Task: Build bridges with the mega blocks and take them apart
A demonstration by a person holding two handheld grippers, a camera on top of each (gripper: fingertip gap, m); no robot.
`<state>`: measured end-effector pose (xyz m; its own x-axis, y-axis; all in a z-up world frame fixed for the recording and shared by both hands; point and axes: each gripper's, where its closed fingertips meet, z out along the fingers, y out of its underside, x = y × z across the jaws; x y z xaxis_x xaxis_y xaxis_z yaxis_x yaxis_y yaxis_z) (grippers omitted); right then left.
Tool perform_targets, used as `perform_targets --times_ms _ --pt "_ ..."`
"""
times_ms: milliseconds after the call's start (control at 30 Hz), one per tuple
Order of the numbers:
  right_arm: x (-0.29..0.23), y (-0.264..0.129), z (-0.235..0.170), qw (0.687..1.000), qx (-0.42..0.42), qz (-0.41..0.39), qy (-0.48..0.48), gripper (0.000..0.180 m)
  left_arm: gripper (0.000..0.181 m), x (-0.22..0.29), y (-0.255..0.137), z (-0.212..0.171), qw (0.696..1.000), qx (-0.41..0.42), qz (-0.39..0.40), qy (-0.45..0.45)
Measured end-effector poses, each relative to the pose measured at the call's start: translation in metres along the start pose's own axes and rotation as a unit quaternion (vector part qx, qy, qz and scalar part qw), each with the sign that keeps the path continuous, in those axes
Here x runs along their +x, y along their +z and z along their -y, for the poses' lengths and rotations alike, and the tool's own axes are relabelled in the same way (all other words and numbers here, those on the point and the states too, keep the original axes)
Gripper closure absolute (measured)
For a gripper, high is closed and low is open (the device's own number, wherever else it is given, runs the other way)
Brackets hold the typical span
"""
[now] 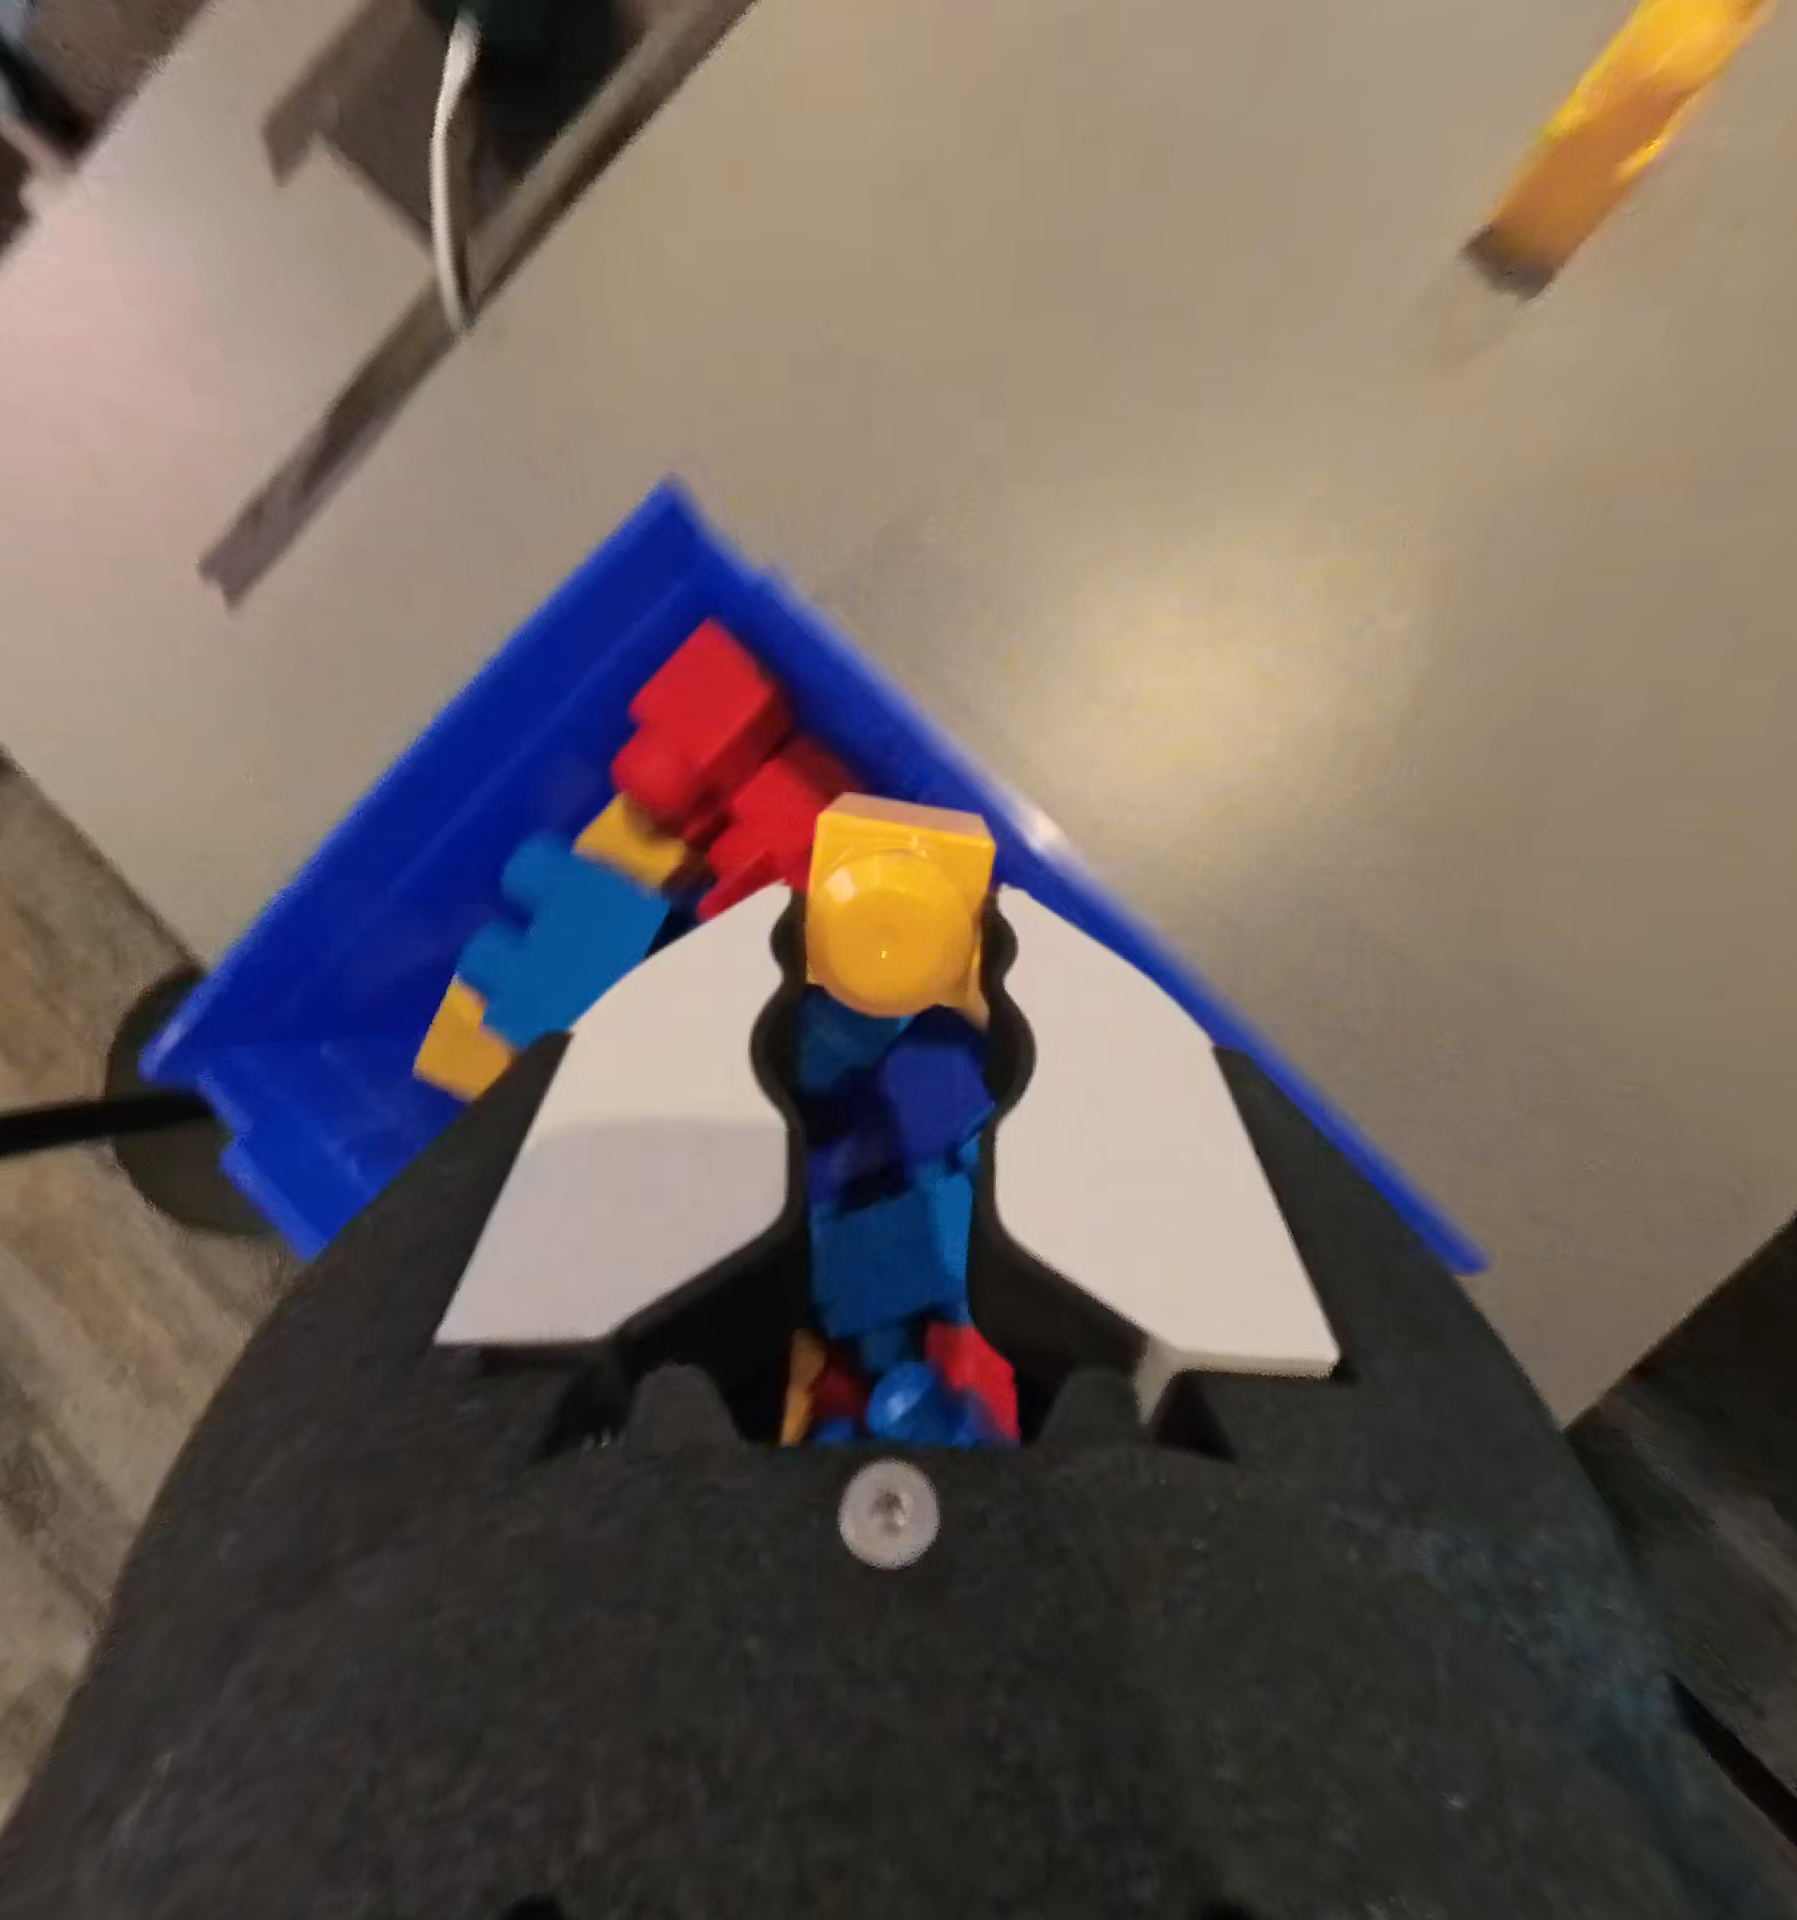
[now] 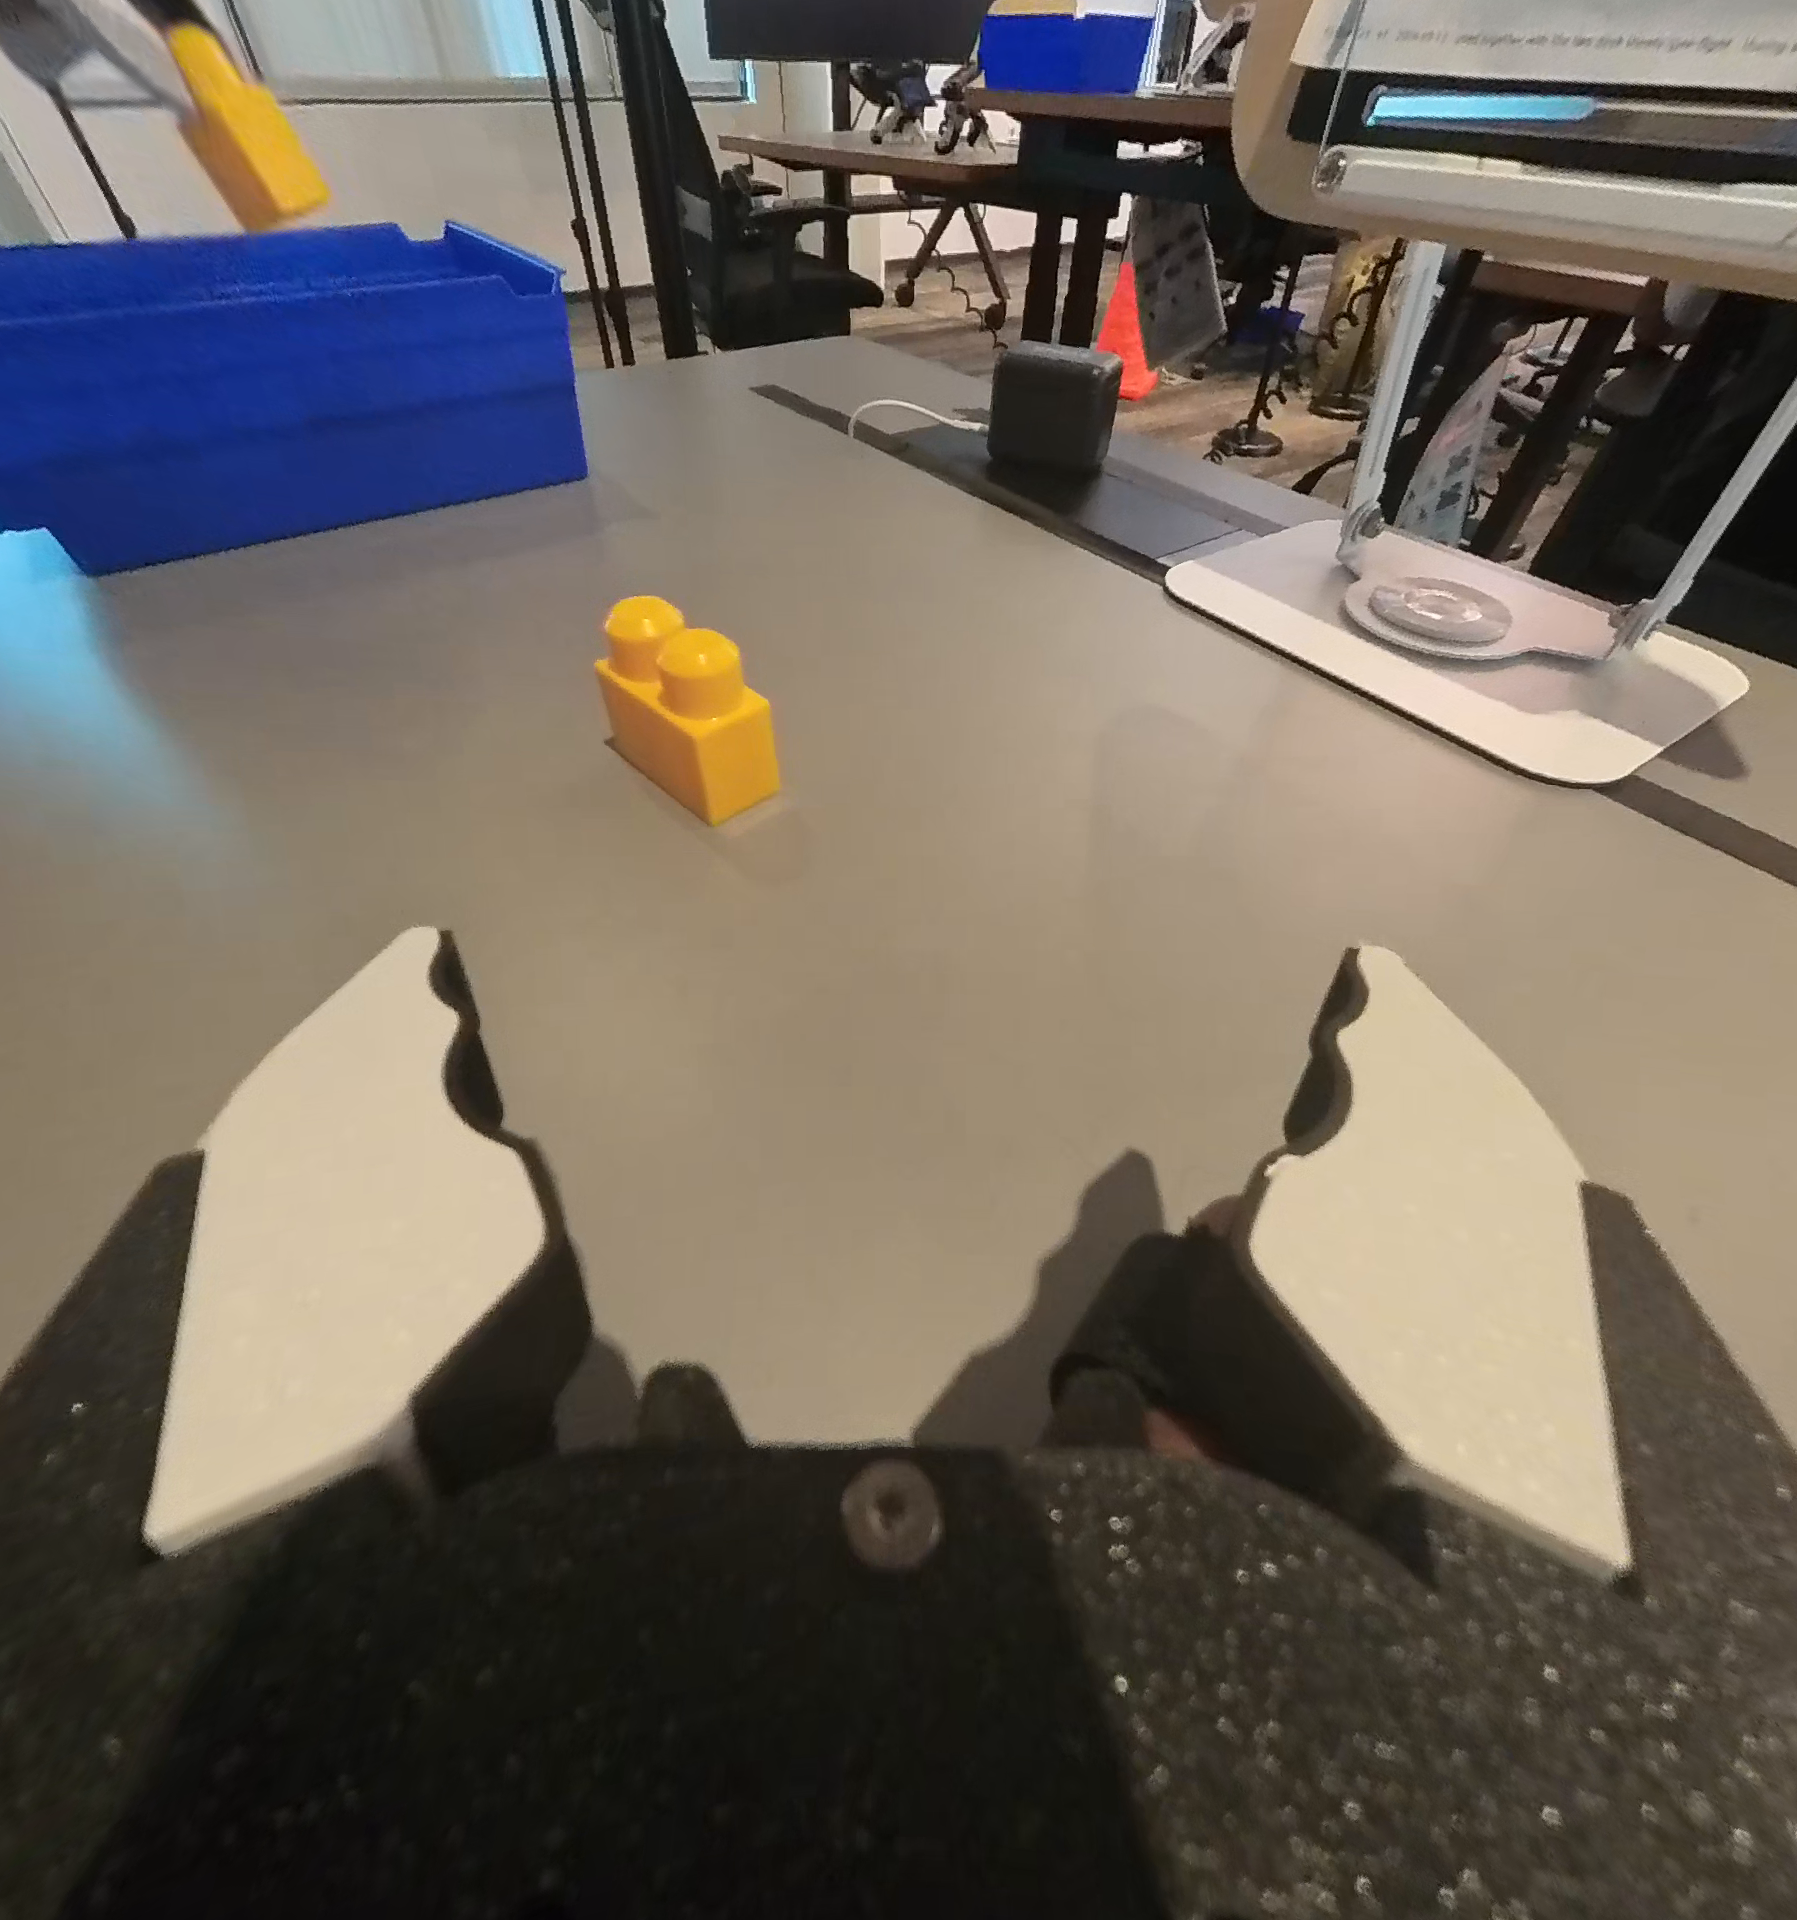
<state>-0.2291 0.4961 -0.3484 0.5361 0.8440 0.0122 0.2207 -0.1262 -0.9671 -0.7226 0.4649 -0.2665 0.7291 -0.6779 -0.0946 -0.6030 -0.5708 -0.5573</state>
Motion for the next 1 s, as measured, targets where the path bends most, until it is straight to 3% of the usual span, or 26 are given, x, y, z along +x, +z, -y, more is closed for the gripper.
perform_targets --times_ms 200,467,700,1000 --pt "0.001 -0.002 0.001 1.000 -0.001 -0.004 -0.007 0.033 0.149 0.111 0.039 0.083 0.993 0.015 -0.065 0.097" --pt "0.001 -0.001 -0.002 1.000 -0.003 0.000 -0.004 0.033 0.149 0.231 0.143 0.116 0.960 -0.056 -0.150 0.229" --pt "0.000 -0.005 0.003 1.000 0.006 0.000 -0.008 0.033 0.149 0.259 0.182 0.124 0.947 -0.089 -0.179 0.250" --pt "0.000 -0.004 0.002 1.000 0.003 0.003 -0.008 0.033 0.148 0.261 0.198 0.126 0.947 -0.091 -0.168 0.259"
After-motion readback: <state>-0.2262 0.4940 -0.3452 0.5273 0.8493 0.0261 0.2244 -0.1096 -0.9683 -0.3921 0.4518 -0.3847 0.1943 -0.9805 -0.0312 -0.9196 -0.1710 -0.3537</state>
